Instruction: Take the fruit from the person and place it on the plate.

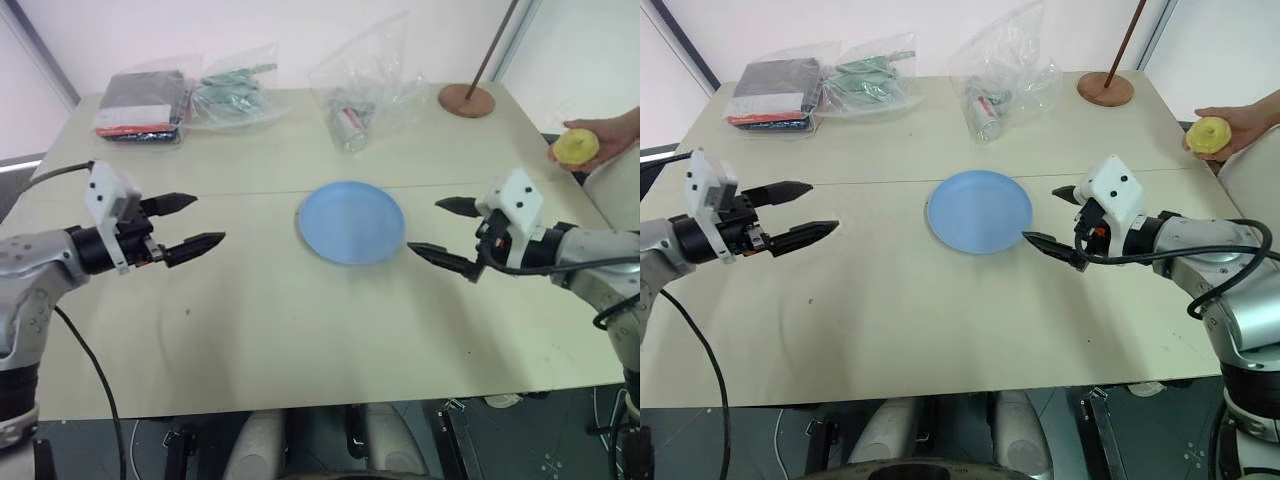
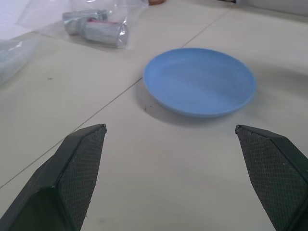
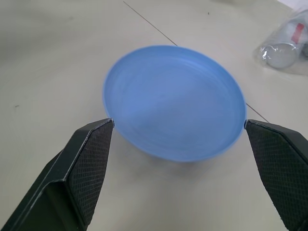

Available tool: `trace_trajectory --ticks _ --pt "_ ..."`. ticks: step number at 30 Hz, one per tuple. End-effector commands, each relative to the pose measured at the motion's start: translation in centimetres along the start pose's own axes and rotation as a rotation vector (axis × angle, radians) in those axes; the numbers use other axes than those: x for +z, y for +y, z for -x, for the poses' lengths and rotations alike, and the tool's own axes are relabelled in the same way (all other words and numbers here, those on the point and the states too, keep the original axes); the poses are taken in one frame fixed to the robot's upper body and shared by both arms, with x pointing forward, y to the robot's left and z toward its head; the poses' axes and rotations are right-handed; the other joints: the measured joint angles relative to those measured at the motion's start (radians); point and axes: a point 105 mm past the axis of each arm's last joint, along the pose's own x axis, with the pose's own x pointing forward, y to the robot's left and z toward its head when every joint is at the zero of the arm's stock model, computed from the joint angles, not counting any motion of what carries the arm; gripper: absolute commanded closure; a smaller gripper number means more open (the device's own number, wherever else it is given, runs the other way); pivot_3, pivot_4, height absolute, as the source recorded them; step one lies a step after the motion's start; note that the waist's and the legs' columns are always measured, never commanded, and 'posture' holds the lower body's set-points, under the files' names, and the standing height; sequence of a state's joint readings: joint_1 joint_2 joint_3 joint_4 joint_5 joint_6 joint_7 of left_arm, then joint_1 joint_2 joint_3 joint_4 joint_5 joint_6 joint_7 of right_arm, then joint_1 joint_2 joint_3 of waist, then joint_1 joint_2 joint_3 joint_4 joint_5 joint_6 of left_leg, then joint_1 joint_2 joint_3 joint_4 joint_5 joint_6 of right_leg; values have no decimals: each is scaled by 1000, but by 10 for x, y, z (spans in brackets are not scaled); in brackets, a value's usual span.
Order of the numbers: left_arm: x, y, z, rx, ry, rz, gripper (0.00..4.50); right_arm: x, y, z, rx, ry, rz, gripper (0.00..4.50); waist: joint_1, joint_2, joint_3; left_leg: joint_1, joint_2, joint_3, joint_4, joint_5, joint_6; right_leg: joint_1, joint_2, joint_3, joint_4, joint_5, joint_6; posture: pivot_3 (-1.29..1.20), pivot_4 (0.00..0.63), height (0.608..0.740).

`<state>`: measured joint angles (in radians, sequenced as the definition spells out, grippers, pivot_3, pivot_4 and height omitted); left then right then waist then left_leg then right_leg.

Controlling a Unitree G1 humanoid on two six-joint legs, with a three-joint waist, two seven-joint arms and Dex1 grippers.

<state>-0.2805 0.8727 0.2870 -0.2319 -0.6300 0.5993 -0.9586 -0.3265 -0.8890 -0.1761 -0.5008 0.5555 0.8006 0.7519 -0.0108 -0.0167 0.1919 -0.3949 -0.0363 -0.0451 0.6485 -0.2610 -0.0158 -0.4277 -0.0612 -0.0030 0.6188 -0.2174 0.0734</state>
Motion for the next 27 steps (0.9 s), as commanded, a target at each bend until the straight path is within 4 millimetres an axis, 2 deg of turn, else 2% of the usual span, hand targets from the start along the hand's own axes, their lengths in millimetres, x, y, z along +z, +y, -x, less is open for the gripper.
trace_trajectory --ticks 1,27 --pt "4 -1 -1 -11 0 -40 0 14 -3 7 -32 -44 35 58 0 0 0 0 0 0 0 0 0 0 0 0 0 0 0 0 150 740" --pt "2 -2 -12 -21 -21 -34 0 14 -2 11 -46 -28 14 58 1 0 0 0 0 0 1 0 0 0 0 0 1 0 1 0 150 740"
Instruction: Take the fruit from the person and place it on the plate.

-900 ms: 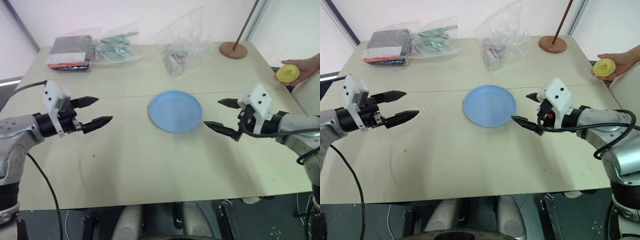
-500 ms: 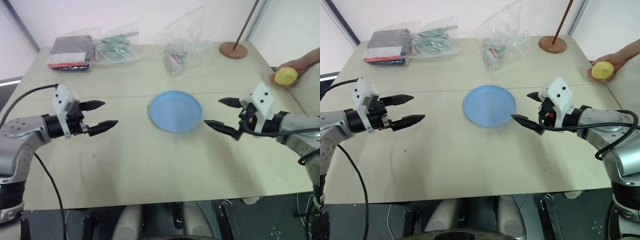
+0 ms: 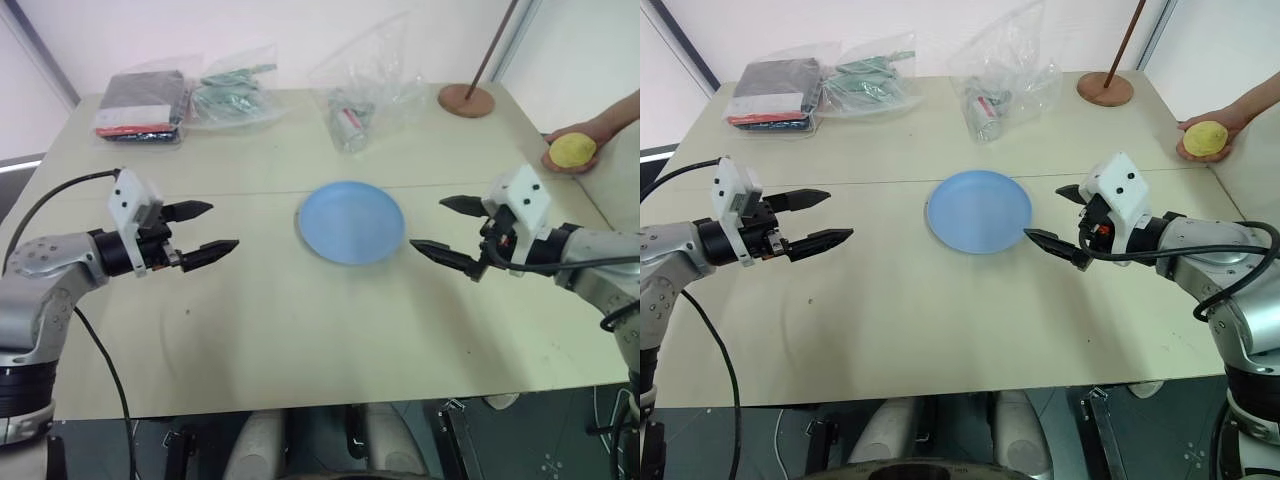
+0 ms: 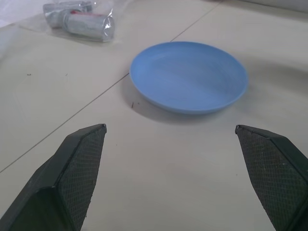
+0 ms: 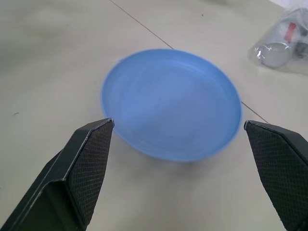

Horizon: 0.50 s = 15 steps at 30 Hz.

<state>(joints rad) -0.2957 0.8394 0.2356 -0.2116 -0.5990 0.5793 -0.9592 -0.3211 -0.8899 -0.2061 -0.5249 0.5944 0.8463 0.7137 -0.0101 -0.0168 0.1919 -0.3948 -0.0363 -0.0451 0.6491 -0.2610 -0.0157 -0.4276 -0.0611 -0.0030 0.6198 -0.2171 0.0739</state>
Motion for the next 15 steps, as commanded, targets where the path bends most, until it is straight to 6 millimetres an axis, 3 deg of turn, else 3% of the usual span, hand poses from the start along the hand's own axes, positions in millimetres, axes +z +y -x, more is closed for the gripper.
trace_trajectory --ticks 1,15 --pt "11 1 -1 2 -28 -45 0 11 -1 7 -20 -26 41 58 0 0 0 0 0 0 0 0 0 0 0 0 0 0 0 0 150 740" --pt "13 3 1 16 -35 -38 0 11 0 6 -22 -29 34 58 0 0 0 0 0 0 1 0 0 0 0 0 1 0 0 0 150 740"
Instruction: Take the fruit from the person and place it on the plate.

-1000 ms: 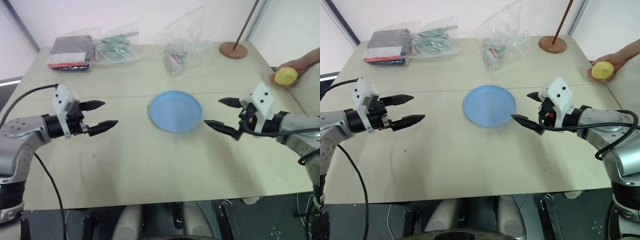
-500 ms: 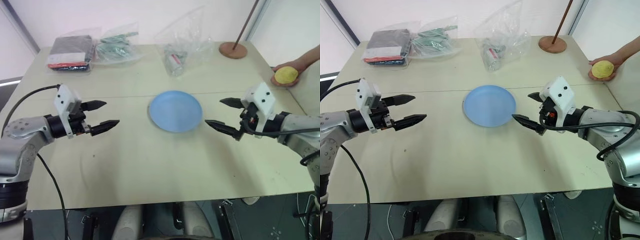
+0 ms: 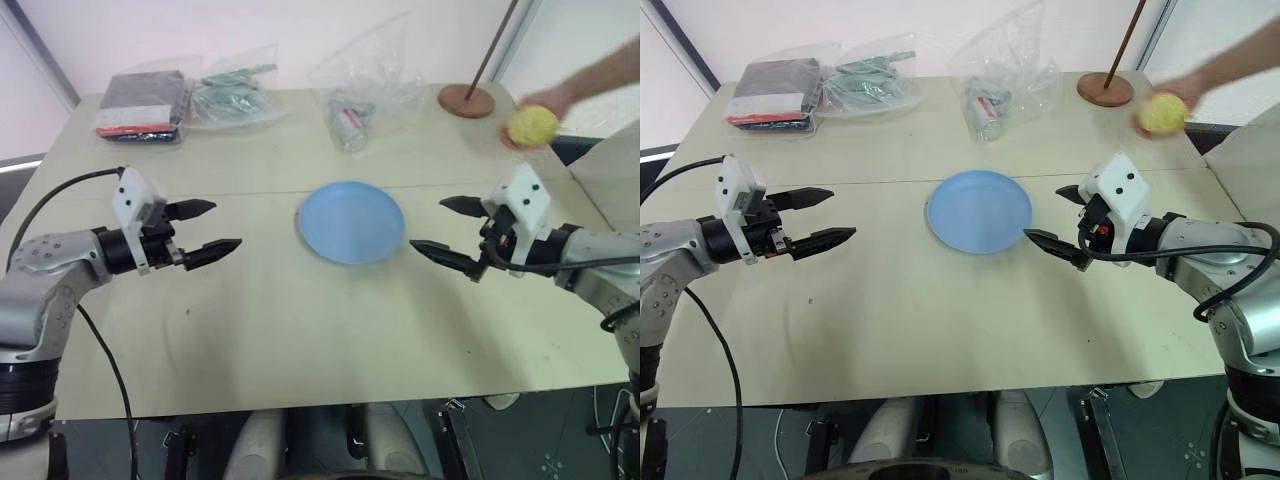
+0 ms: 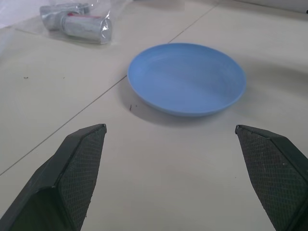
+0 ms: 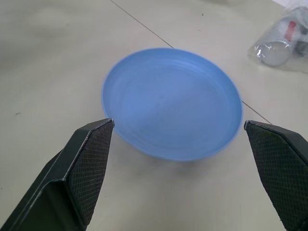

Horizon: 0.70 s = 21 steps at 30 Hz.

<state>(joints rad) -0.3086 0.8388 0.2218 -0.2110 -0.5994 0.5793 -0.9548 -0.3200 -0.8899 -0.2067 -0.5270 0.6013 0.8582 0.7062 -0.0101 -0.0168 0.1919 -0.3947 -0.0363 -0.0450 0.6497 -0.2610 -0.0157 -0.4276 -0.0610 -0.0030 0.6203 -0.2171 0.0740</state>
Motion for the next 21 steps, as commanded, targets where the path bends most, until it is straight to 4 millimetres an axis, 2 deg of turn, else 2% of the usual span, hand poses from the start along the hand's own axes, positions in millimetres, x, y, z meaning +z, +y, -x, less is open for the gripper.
trace_trajectory --ticks 1,5,10,15,21 --pt "11 4 4 25 -35 -32 0 12 -1 6 -24 -37 45 58 0 0 0 0 0 0 0 0 0 0 0 0 0 0 0 0 150 740" --pt "12 6 1 32 -45 -29 0 15 -2 4 -35 -51 42 58 0 0 0 0 0 0 0 0 0 0 0 0 0 0 0 0 150 740" --pt "19 20 -3 122 -107 6 0 19 0 1 -33 -67 42 58 0 0 0 0 0 0 1 0 0 0 0 0 1 0 0 0 150 740" --pt "43 42 -8 280 -237 62 0 19 0 -2 -31 -76 42 58 3 -1 0 0 0 0 1 0 0 0 0 0 1 0 1 0 150 740" --pt "67 53 -28 318 -345 173 0 21 -1 -5 -27 -85 44 58 2 -1 -1 1 -1 0 3 0 0 0 0 0 6 1 1 0 150 740"
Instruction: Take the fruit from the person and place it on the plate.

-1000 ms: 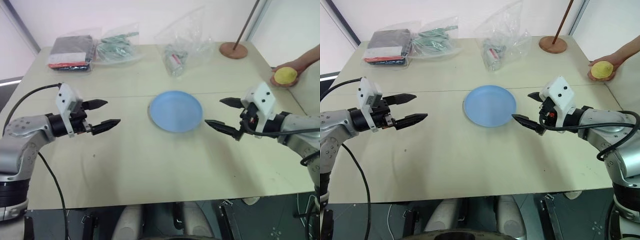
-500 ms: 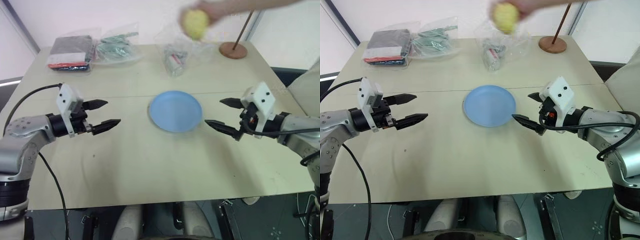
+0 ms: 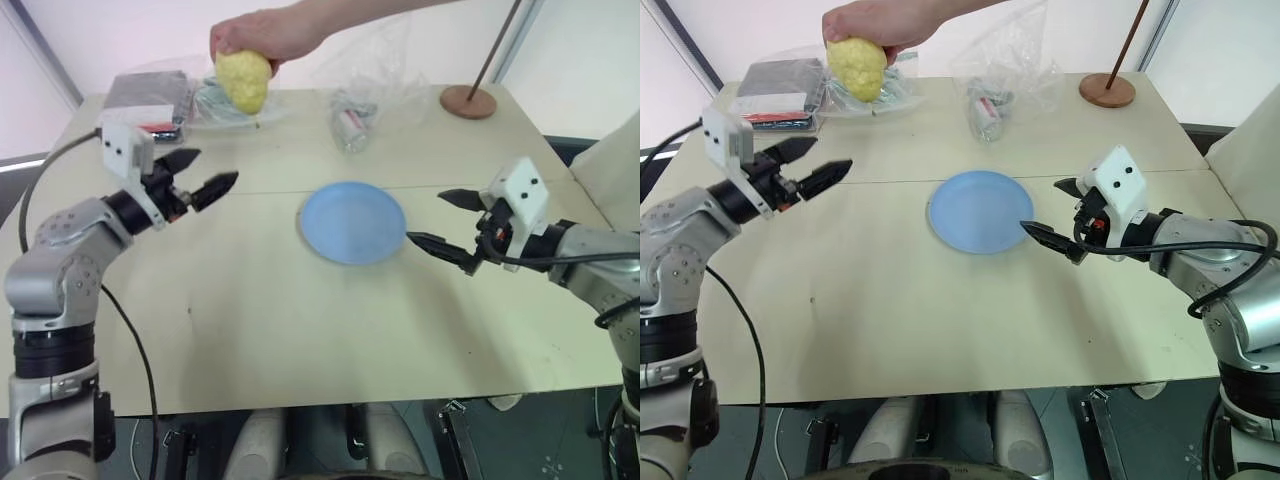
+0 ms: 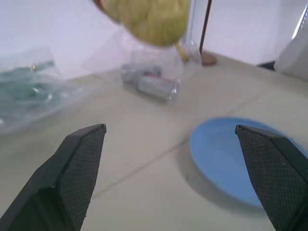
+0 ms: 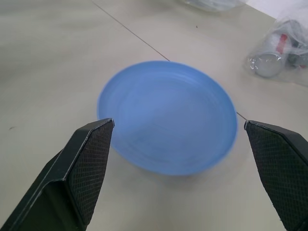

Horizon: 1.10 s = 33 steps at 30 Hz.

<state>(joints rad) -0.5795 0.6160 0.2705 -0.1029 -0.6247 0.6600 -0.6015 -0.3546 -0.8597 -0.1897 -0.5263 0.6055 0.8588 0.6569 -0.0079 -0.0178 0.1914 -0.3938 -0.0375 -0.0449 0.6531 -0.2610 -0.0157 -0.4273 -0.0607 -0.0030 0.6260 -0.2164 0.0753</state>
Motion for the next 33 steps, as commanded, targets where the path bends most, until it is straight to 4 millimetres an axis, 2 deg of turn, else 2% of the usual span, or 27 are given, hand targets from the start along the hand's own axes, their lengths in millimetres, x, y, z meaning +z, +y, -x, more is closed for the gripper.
trace_trajectory --ticks 1,7,13,20,29,33 --pt "19 2 -12 18 -71 67 0 13 1 0 2 -49 46 58 0 0 0 0 0 0 0 0 0 0 0 0 1 0 0 0 150 740" --pt "24 3 -39 29 -80 123 0 15 0 -2 0 -57 55 58 -2 0 0 1 0 0 1 0 0 0 1 0 3 0 0 0 150 740" --pt "29 5 -59 39 -92 115 0 15 1 -2 -6 -65 57 58 -2 0 0 1 0 0 1 0 0 0 2 0 3 0 0 0 150 740" --pt "34 9 -70 55 -112 98 0 16 1 -1 -18 -70 57 58 -1 0 0 1 0 0 1 0 0 0 2 0 3 0 0 0 150 740" --pt "33 11 -74 66 -119 85 0 15 1 -1 -28 -69 55 58 -1 0 0 1 0 0 2 0 0 0 1 0 3 0 0 0 150 740" --pt "34 11 -75 68 -128 86 1783 15 0 -1 -31 -69 56 0 -2 0 0 1 0 0 2 0 0 0 1 0 4 0 0 0 150 740"
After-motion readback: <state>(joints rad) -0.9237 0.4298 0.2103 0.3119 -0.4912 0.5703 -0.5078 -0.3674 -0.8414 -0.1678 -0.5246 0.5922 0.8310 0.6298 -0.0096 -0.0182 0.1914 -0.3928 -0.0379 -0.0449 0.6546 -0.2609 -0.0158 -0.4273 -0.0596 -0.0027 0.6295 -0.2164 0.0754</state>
